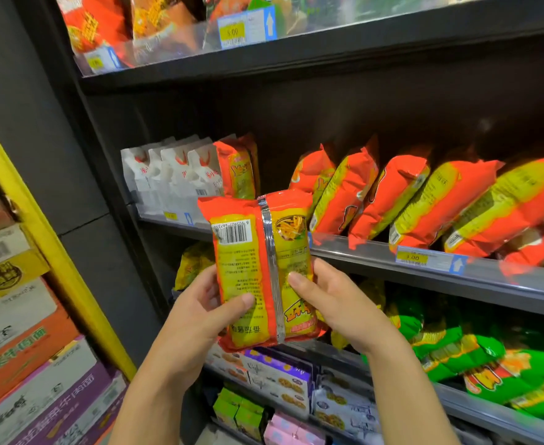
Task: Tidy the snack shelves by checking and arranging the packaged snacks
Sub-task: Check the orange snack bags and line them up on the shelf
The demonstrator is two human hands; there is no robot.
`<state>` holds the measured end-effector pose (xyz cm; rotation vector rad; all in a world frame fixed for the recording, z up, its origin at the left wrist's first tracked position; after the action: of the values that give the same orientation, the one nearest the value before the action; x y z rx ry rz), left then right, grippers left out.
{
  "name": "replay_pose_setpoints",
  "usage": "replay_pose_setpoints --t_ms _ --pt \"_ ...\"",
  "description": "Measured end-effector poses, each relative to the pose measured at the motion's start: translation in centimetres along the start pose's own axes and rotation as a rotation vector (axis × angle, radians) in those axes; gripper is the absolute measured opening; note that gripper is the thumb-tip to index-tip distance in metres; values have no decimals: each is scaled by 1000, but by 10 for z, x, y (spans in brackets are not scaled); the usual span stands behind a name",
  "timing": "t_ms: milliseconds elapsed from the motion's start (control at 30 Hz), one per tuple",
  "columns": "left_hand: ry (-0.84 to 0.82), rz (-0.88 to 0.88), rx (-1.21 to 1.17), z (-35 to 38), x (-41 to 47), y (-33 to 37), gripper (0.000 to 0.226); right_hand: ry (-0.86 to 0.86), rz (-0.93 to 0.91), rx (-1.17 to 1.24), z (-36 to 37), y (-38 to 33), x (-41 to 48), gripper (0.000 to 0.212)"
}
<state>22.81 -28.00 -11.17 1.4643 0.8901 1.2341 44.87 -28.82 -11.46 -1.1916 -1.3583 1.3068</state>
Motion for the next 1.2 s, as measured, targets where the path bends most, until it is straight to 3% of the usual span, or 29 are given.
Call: replay_pose_setpoints --t_ms 133,367,433,667,867,1200 --pt "134 85 18 -2 15 17 57 117 -83 -296 -11 -33 17 46" --pt "367 274 181 0 69 39 47 524 -469 -1262 -44 -95 54 59" --pt "411 322 195 4 86 43 50 596 -506 -1439 -53 -106 69 62" --pt "449 403 243 24 156 36 56 658 -418 -1698 -76 -131 102 79" --pt "522 427 482 41 199 16 62 585 -398 -1879 -76 -143 116 56" --pt "564 324 614 64 220 -9 70 509 -379 -1872 -85 -149 116 50"
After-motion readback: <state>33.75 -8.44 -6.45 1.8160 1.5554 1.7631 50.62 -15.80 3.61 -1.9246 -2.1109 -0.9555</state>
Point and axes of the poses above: each hand's wrist, its own x-axis towards the middle knuckle, its own z-axis out of the palm, y = z × x, the point moved 1 cm from there along x, towards the middle knuckle, and after that the axes turned 9 degrees about z, right-handed, at the moved point
